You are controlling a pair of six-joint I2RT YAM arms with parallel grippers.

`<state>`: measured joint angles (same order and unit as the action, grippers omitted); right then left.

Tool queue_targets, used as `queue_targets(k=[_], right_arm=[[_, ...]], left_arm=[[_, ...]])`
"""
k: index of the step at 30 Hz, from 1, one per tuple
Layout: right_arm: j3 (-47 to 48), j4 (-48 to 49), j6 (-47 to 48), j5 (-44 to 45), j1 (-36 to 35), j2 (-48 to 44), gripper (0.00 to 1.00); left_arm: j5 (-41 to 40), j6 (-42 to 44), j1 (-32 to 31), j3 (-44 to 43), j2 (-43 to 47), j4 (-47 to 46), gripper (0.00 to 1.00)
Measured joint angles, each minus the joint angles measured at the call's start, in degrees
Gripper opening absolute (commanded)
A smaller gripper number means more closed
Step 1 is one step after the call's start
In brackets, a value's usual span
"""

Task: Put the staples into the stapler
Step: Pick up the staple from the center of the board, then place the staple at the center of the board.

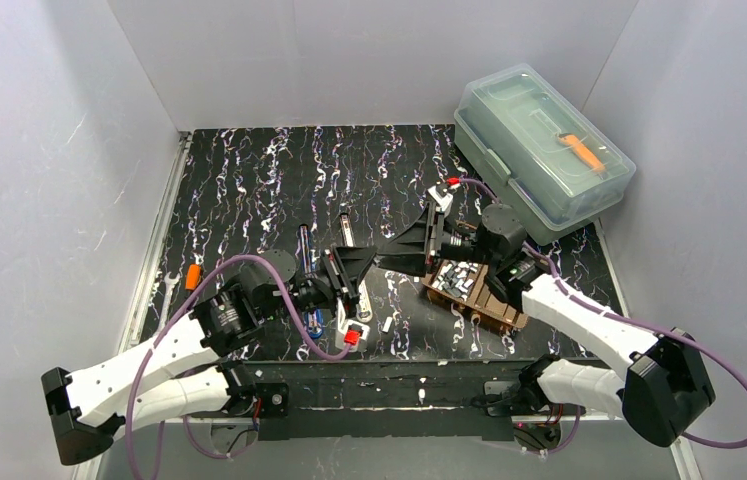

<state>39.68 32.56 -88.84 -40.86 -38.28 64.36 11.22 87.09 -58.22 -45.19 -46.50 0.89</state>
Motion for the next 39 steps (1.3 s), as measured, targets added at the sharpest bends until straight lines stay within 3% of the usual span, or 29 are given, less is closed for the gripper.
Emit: queue_targets(k=[4, 11, 17, 23, 33, 39], right_arm=[[2.2, -9.3, 5.6, -0.6, 3.2, -0.6, 0.71], [7.7, -29.3, 18.5, -1.1, 11.5, -4.5, 0.71], [14.4, -49.5, 31.3, 5.6, 12.9, -5.3, 0.71], [20.0, -63.7, 39.5, 14.7, 13.1, -5.9, 0.72], [22.5, -75.5, 45.0, 26.3, 13.2, -11.6, 0.73], [21.9, -76.5, 45.3, 28.4, 13.2, -13.3, 0.74]], left_arm=[[0.5, -1.6, 0.0, 0.0, 0.7, 3.6, 0.06], [2.8, -3.2, 0.0, -0.8, -1.0, 12.6, 0.06], [6.4, -1.3, 0.5, -7.1, -13.9, 22.2, 0.07], [9.3, 2.1, 1.3, -13.9, -29.4, 27.7, 0.07], [10.6, 10.2, 5.4, -14.1, -44.6, 26.7, 0.08], [10.3, 13.6, 7.4, -17.6, -52.7, 26.3, 0.09]])
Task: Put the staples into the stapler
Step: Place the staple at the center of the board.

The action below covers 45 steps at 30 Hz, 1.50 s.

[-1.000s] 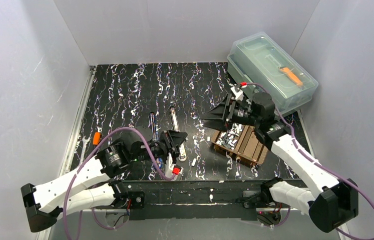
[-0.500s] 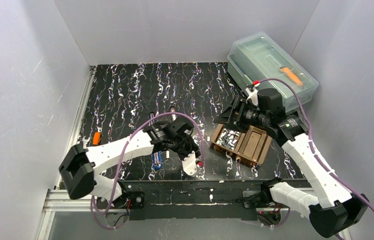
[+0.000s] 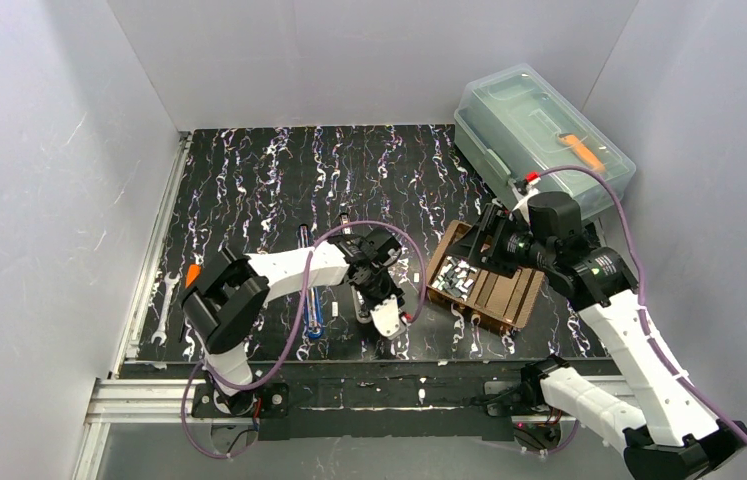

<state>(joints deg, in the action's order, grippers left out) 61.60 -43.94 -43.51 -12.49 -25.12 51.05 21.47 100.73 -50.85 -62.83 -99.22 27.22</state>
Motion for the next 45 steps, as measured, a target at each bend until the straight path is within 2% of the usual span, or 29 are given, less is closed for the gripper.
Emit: queue_targets(k=[3, 7, 11, 17, 26, 32, 36, 38, 41, 43, 45], right_arm=[[-0.6, -0.2, 0.0, 0.4, 0.0, -0.9, 0.75], [-0.6, -0.7, 0.0, 0.6, 0.0, -1.0, 0.76], [-0.6, -1.4, 0.2, 0.8, 0.0, -1.0, 0.77], [-0.6, -1.9, 0.2, 0.9, 0.0, -1.0, 0.78], [-0.6, -2.2, 0.2, 1.9, 0.0, 0.0, 0.78], [-1.2, -0.3, 0.8, 2.3, 0.0, 3.8, 0.76], [-5.8, 2.4, 1.0, 3.5, -0.9, 3.9, 0.77], [-7.1, 2.6, 1.2, 5.1, -2.7, 4.3, 0.78], [-7.2, 4.5, 1.6, 9.6, -9.5, 6.3, 0.80], [-7.1, 6.3, 1.7, 12.7, -14.6, 8.9, 0.80], [-6.3, 7.6, 2.0, 16.7, -20.7, 13.6, 0.79]], left_arm=[[0.0, 1.2, 0.0, -2.0, -2.3, -0.2, 0.11], [0.0, 2.6, 0.0, -3.7, -4.2, 0.0, 0.18], [-0.2, 4.5, 0.0, -4.1, -4.6, 1.9, 0.36], [-1.0, 5.1, 0.0, -6.0, -5.8, 5.5, 0.50], [-1.5, 0.1, 0.0, -8.4, -4.7, 5.5, 0.51], [-1.6, -6.6, 0.1, -5.6, 7.3, 2.5, 0.48], [-1.7, -13.0, 0.2, -4.0, 15.6, 0.2, 0.49], [-2.1, -16.7, 0.4, -1.8, 20.6, -1.6, 0.51], [-3.2, -22.6, 0.7, 3.0, 29.5, -3.7, 0.54], [-4.3, -26.3, 0.9, 5.3, 35.0, -4.5, 0.71], [-5.9, -29.8, 0.9, 6.3, 39.8, -4.5, 0.78]])
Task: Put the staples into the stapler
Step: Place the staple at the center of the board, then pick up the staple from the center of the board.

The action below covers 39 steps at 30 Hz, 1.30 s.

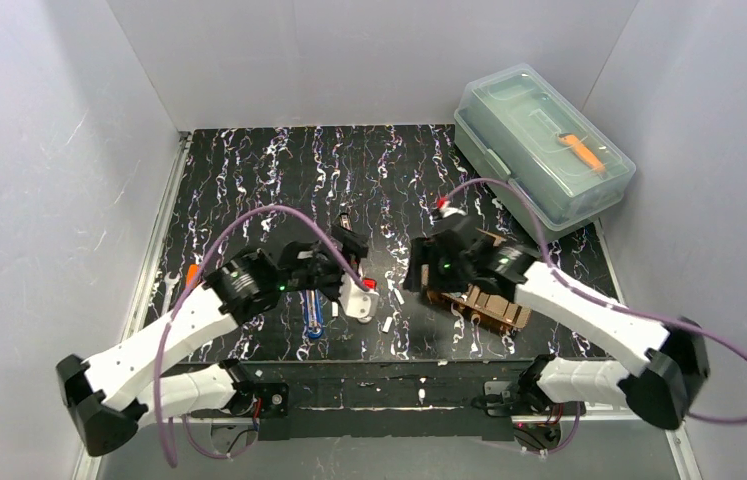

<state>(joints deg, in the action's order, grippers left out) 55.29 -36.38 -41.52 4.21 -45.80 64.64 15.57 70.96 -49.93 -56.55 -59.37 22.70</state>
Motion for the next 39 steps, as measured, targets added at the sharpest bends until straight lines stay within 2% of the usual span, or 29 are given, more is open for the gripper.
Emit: queue_targets(k=[4, 10, 11, 13, 15, 31, 39], right_arm=[[0.6, 2.2, 1.1, 6.0, -7.5, 8.2, 0.74], [0.9, 4.5, 3.0, 13.3, -12.6, 14.6, 0.67], [1.0, 4.9, 3.2, 13.9, -13.3, 15.2, 0.67], [1.1, 6.1, 3.8, 15.5, -14.5, 17.3, 0.66], [1.1, 7.2, 4.3, 16.7, -15.4, 19.2, 0.65], [1.0, 13.7, 7.0, 21.6, -15.8, 27.4, 0.59], [-3.4, 16.0, 6.7, 22.0, -15.8, 28.2, 0.54]], left_arm=[[-3.1, -6.0, 0.1, 0.0, 6.0, -0.1, 0.80], [-4.9, -9.3, 0.3, 0.1, 9.1, 1.4, 0.82], [-4.9, -9.3, 0.3, 0.2, 9.4, 1.5, 0.84], [-5.0, -9.2, 0.3, 0.6, 9.8, 1.7, 0.93], [-5.1, -9.0, 0.3, 0.9, 10.0, 2.2, 0.97], [-5.1, -6.3, 0.3, 1.6, 10.6, 3.5, 0.98], [-4.6, -4.0, 0.3, 1.3, 9.2, 7.0, 0.98]])
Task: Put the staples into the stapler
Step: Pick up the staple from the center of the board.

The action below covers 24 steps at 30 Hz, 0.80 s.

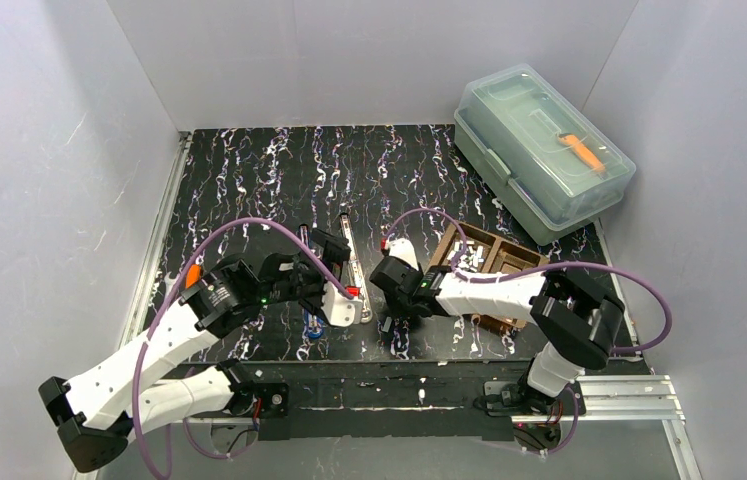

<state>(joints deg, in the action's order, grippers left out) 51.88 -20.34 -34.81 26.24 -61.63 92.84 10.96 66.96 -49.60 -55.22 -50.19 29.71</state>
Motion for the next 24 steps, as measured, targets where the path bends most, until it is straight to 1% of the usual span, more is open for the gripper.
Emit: queue_targets(k=[13, 19, 24], right_arm=[[-0.3, 3.0, -0.8, 0.9, -0.1, 0.9, 0.52], [0.1, 4.8, -0.7, 1.8, -0.3, 1.8, 0.46], [0.8, 5.9, -0.7, 2.1, -0.4, 2.8, 0.36]], left_arm=[[0.5, 4.9, 0.0, -1.0, -1.2, 1.0, 0.98], [1.3, 8.5, 0.0, -0.8, -0.6, 1.0, 0.98], [1.9, 9.6, 0.0, 0.6, 0.7, -0.5, 0.98]])
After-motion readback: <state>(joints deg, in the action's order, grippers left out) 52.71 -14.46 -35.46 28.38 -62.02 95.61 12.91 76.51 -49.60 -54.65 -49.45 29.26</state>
